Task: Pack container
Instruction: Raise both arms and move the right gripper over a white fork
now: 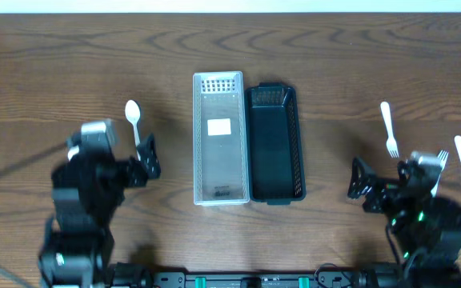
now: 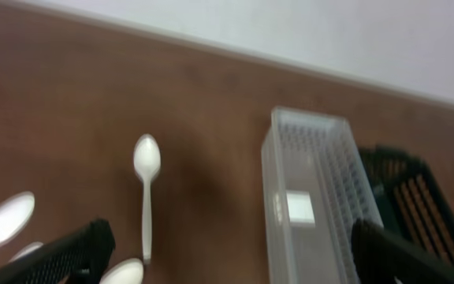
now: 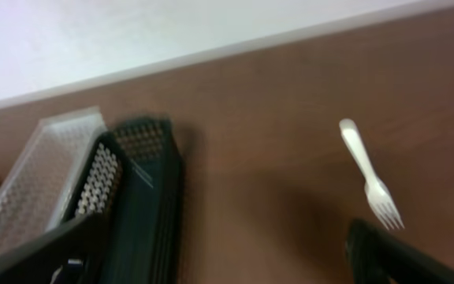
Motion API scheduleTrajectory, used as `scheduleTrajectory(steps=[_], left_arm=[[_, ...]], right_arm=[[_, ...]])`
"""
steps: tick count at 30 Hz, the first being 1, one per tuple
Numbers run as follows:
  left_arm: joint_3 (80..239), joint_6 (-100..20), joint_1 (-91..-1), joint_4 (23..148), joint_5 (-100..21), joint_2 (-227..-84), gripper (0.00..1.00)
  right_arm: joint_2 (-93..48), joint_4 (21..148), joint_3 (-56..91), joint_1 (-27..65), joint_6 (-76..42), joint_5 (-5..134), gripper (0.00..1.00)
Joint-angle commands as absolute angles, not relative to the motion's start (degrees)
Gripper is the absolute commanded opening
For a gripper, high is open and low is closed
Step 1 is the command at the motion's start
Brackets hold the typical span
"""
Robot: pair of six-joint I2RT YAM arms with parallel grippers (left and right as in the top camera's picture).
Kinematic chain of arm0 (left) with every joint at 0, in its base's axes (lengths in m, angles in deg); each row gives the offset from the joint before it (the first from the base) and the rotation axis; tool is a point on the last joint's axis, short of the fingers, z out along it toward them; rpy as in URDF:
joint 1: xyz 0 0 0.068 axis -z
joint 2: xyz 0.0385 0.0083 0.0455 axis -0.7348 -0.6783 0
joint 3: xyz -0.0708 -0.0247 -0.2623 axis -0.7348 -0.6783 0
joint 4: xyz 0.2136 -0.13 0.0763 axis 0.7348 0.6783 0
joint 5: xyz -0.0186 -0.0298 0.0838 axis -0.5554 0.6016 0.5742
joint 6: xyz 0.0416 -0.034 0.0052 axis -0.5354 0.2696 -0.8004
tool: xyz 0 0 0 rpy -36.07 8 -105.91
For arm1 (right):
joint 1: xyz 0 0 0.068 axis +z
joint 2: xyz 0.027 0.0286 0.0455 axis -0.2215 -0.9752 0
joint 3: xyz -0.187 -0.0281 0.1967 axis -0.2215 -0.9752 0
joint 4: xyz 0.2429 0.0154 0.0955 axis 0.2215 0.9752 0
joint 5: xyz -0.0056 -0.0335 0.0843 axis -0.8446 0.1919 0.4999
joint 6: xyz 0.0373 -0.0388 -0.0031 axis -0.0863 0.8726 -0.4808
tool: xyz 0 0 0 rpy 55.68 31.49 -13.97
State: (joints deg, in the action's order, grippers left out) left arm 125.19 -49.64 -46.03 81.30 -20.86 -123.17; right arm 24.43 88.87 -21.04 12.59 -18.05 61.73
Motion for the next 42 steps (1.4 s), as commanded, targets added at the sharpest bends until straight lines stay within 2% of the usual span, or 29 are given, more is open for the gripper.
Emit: scheduleTrajectory(steps=[1,6,10,13,17,28,42], left_arm=[[135.92,-49.25,-45.85,88.27,-23.36,-132.81,0.98],[143.86,-49.25,-45.85,95.70,-23.31,-140.96,0.98],[143.92,-49.25,-45.85,95.90,-23.31,-142.64,0.98],[143.92,-49.25,-45.85,96.29,-23.31,-142.97,0.98],[143.92,-49.25,-45.85,98.46,-23.31,-142.95,0.98],[143.92,-49.23,-45.85,100.27,-23.33,-142.93,0.98],[143.92,-49.23,-45.85,101.26,-23.31,-142.95,0.98]], right_arm=[[12.67,96.96,-8.93,10.89,-17.38,62.26,0.99],[-9.41,115.67,12.38,6.56,-12.33,62.11,0.99],[-22.74,121.61,25.47,4.96,-6.86,61.19,0.99],[-29.30,120.59,30.13,4.64,-4.28,54.37,0.99],[-38.24,119.58,33.21,2.69,-3.48,46.63,0.99],[-62.15,110.16,33.49,-0.22,9.66,53.78,0.99],[-71.35,108.04,33.47,-0.87,10.23,53.78,0.99]])
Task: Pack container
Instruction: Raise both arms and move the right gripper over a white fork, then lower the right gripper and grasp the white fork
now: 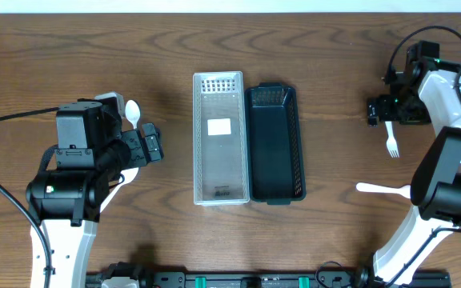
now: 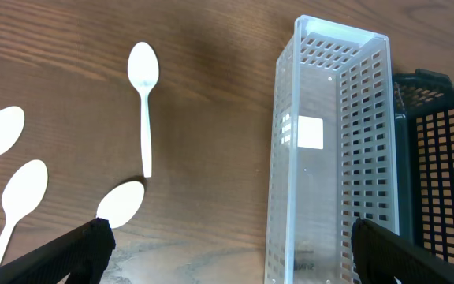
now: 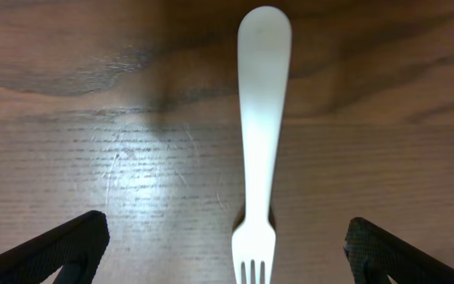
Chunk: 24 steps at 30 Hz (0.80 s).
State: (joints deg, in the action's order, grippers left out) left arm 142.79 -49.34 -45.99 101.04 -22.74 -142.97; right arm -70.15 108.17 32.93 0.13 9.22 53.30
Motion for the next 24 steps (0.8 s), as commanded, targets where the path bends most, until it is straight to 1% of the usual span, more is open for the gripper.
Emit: scheduleTrajectory(steps=[1,8,24], left_arm=[[143.92,-49.23,-45.85,101.23,-23.31,-142.95,0.98],[143.92,-49.23,-45.85,101.23,-23.31,-142.95,0.98],[143.92,-49.23,-45.85,101.23,-23.31,-142.95,0.98]], right_arm=[[-71.61,108.08,33.47,-1.07,10.23,53.82,0.99],[-73.88,108.11,33.45,-3.12,10.23,57.21,0.99],[-74.78,106.44,31.92,-3.47,9.38,56.53,0.99]])
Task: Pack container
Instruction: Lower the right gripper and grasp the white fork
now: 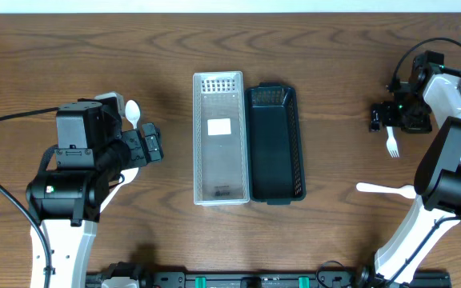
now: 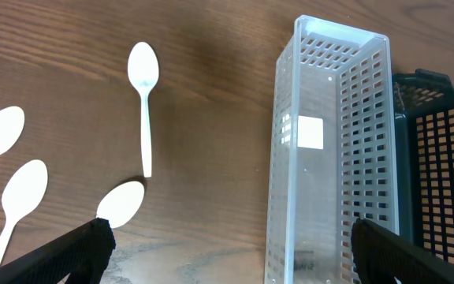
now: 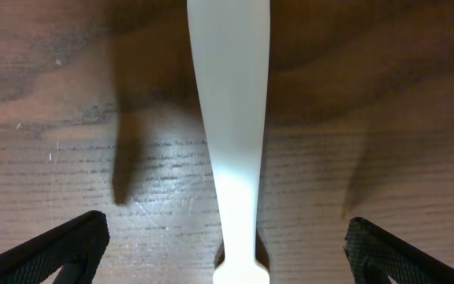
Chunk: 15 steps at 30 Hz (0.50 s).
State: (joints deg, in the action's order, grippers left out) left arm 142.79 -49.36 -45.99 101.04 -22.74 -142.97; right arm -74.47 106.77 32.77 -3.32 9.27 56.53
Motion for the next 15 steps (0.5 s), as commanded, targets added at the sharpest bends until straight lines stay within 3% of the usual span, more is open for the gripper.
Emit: scheduleTrajectory(steps=[1,15], left_arm=[[143.92,-49.23,-45.85,101.26,-23.31,-142.95,0.98],[143.92,-49.23,-45.85,101.26,-23.33,-142.95,0.98]], right_arm=[[-74.78,106.33,31.86,-3.47,9.38,56.51,0.99],[-74.89,105.48,31.68,-3.47,8.31,54.78,0.99]])
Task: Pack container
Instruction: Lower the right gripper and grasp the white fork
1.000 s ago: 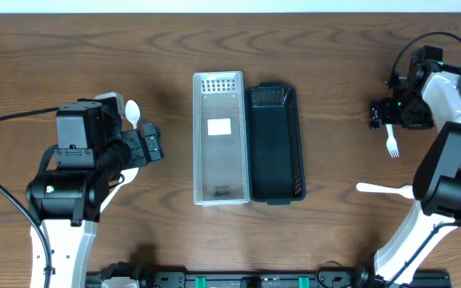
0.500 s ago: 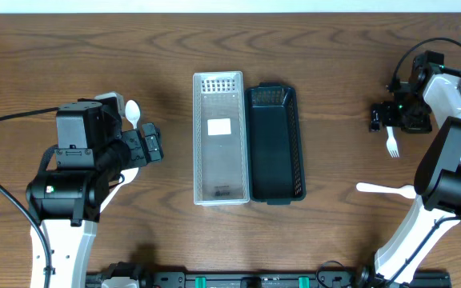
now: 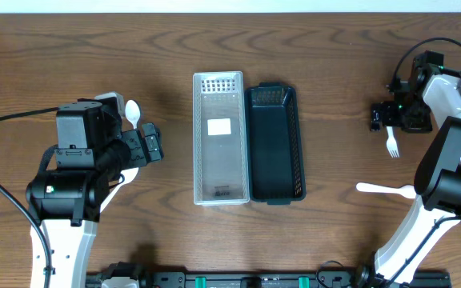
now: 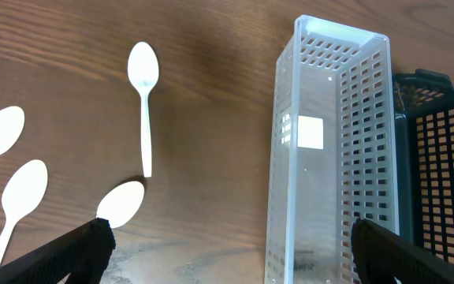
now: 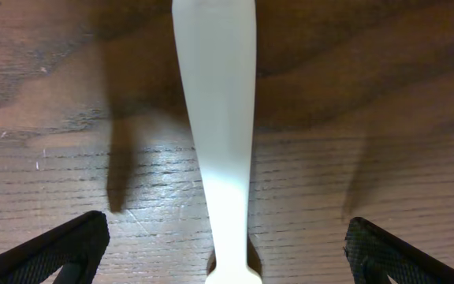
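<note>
A clear perforated bin (image 3: 219, 138) and a dark basket (image 3: 274, 144) stand side by side mid-table, both empty. My right gripper (image 5: 225, 252) is open low over a white fork (image 5: 221, 134) at the far right, the handle lying between the two fingers without touching either; the fork's tines (image 3: 391, 146) show in the overhead view. My left gripper (image 4: 227, 252) hangs open left of the clear bin (image 4: 325, 150), above bare wood. White spoons (image 4: 145, 102) lie on the table to its left.
A second white fork (image 3: 384, 190) lies near the right front. Further spoons (image 4: 18, 197) rest at the left edge of the left wrist view. The right arm (image 3: 446, 136) runs along the table's right side.
The right gripper has sunk slightly closer to the fork's handle, which looks a little larger. The left arm has not moved.
Both arms were low at the front of the table with blurred views. Then the left gripper stood beside the clear bin, and the right was open above the far-right fork. The right gripper has since been lower over the handle at each moment.
</note>
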Motion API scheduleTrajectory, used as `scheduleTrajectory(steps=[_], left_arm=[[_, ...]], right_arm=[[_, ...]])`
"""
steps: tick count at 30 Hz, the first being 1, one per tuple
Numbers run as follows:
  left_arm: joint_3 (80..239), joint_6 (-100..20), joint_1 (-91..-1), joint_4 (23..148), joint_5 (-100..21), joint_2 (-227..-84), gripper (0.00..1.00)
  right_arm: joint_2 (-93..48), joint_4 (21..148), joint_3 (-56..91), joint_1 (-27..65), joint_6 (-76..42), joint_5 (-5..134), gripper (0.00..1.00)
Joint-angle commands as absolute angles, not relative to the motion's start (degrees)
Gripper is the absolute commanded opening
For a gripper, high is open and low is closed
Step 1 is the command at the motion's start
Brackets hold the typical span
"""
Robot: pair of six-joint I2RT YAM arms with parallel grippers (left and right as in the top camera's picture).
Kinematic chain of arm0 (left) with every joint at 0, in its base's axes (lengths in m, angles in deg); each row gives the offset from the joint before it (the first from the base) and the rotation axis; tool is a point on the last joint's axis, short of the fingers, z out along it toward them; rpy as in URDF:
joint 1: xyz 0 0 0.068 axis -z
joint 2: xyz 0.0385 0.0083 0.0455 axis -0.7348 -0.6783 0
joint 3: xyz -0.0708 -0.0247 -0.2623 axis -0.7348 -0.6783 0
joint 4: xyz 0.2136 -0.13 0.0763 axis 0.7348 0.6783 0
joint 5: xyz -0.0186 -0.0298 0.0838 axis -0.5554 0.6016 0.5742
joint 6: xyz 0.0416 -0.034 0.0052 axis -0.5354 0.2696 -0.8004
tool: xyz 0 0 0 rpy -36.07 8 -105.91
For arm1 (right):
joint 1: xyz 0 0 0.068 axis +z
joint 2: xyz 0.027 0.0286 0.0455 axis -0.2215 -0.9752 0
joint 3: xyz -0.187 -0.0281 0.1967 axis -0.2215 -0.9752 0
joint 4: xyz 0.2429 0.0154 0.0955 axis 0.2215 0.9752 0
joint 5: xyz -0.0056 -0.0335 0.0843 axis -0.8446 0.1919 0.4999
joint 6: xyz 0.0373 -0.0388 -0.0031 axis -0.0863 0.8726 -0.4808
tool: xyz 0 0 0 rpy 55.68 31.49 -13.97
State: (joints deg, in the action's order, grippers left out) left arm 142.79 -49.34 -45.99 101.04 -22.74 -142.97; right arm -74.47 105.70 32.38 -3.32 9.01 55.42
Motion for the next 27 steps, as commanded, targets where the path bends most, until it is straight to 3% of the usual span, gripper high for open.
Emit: scheduleTrajectory(steps=[1,18,20,24,27], left_arm=[[143.92,-49.23,-45.85,101.26,-23.31,-142.95,0.98],[143.92,-49.23,-45.85,101.26,-23.31,-142.95,0.98],[143.92,-49.23,-45.85,101.26,-23.33,-142.95,0.98],[143.92,-49.23,-45.85,101.26,-23.33,-142.95,0.98],[143.92,-49.23,-45.85,101.26,-23.33,-142.95,0.98]], right_arm=[[-74.91,105.46,31.68,-3.47,8.31,54.78,0.99],[-77.69,105.05,31.68,-3.43,4.44,55.24,0.98],[-77.69,105.05,31.68,-3.43,4.44,55.22,0.88],[-77.69,105.09,31.68,-3.43,4.44,55.22,0.51],[-77.69,105.11,31.68,-3.43,4.42,55.24,0.31]])
